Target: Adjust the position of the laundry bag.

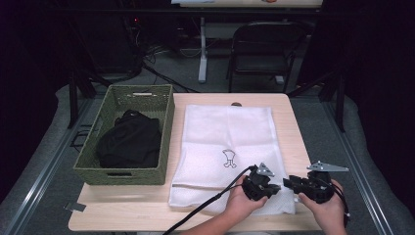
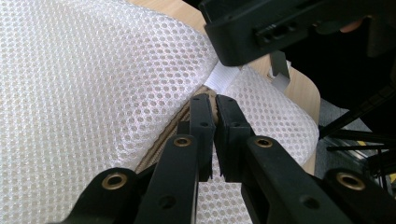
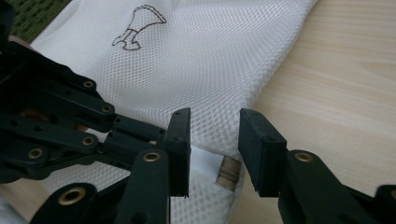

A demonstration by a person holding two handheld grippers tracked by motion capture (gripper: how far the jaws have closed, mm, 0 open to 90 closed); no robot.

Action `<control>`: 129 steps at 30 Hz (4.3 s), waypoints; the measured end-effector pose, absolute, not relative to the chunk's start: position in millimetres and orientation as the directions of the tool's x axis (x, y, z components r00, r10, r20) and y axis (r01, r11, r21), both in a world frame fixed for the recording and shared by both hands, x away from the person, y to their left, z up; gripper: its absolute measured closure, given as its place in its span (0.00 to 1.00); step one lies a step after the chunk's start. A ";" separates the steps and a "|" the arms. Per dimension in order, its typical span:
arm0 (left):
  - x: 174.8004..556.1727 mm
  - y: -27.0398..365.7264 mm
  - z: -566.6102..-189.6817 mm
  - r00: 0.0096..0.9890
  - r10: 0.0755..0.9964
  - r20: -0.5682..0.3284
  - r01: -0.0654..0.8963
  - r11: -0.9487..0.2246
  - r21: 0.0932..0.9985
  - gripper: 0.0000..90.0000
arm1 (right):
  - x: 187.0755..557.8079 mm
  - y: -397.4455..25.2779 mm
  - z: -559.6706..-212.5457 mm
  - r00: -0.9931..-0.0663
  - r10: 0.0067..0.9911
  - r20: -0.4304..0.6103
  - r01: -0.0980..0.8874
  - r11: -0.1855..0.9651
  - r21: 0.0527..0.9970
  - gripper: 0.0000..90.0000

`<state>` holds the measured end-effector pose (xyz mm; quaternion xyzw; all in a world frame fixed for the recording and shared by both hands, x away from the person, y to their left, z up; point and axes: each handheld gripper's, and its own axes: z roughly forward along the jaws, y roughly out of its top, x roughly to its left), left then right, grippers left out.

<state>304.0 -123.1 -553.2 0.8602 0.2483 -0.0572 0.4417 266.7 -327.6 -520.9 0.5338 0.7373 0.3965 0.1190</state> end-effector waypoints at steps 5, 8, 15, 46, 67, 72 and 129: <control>304.3 -122.2 -552.3 0.872 0.367 -0.325 0.477 -0.480 0.736 0.96 | 263.6 -328.3 -524.1 -0.398 0.880 0.258 0.702 0.112 0.703 0.68; 304.6 -121.7 -551.7 0.870 0.370 -0.324 0.478 -0.477 0.737 0.96 | 262.4 -330.5 -526.6 -0.390 0.883 0.263 0.710 0.106 0.697 0.67; 304.9 -120.1 -549.5 0.871 0.363 -0.331 0.477 -0.465 0.746 0.96 | 259.2 -334.0 -529.0 -0.387 0.875 0.291 0.723 0.092 0.685 0.64; 306.9 -118.0 -549.2 0.867 0.361 -0.344 0.486 -0.457 0.745 0.96 | 261.0 -331.5 -531.4 -0.416 0.844 0.338 0.737 0.095 0.669 0.77; 308.1 -116.8 -550.9 0.851 0.386 -0.357 0.511 -0.446 0.735 0.96 | 260.6 -317.1 -526.6 -0.450 0.850 0.273 0.711 0.157 0.685 0.89; 308.0 -116.6 -551.5 0.851 0.389 -0.354 0.510 -0.447 0.735 0.96 | 262.3 -318.7 -529.3 -0.449 0.845 0.289 0.720 0.151 0.677 0.87; 304.4 -104.7 -550.4 0.807 0.457 -0.375 0.565 -0.408 0.717 0.97 | 260.6 -317.2 -526.3 -0.451 0.867 0.214 0.692 0.187 0.697 0.93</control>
